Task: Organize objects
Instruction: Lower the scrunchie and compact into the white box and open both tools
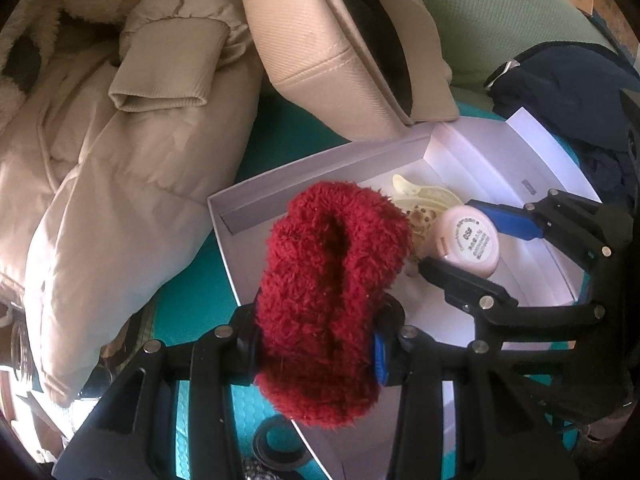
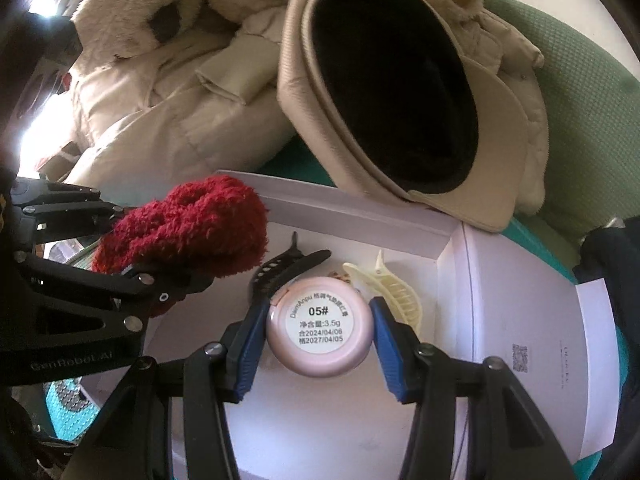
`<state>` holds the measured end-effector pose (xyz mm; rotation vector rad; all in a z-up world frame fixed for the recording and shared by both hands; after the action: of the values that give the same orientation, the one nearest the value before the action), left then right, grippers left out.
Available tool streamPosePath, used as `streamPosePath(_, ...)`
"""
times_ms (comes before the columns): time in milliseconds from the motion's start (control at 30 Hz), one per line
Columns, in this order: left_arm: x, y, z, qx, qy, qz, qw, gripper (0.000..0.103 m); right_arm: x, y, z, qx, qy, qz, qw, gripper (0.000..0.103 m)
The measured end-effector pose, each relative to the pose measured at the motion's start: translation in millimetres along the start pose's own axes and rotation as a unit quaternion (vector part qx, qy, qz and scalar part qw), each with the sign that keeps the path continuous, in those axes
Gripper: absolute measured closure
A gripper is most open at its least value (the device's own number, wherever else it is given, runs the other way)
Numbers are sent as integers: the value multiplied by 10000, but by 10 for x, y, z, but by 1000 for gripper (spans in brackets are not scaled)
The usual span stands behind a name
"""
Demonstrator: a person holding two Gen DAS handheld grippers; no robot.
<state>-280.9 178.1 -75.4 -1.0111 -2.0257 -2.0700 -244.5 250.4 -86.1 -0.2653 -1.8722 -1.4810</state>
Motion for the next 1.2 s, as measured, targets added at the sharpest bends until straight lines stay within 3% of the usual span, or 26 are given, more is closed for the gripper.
streamPosePath(567,67,-463,115,-44,-109,-286,9995,64,14,-184,293,-397,-318,88,9987,52)
streamPosePath(1200,68,-515,190,78,-171,-331,9993,60,-30,-266,338,-685,-126,-101,9975,52)
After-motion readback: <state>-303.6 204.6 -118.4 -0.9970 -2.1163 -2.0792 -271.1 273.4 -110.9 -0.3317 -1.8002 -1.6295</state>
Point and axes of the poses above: each gripper's, at about its wrist camera, not at the fingertips, and y roughly against the way its jaws point, z to its right, x to its top, the point moved 6 cm from there along -y, roughly the way its jaws point, and after that the axes turned 8 degrees about -y, right-handed, at the moved point
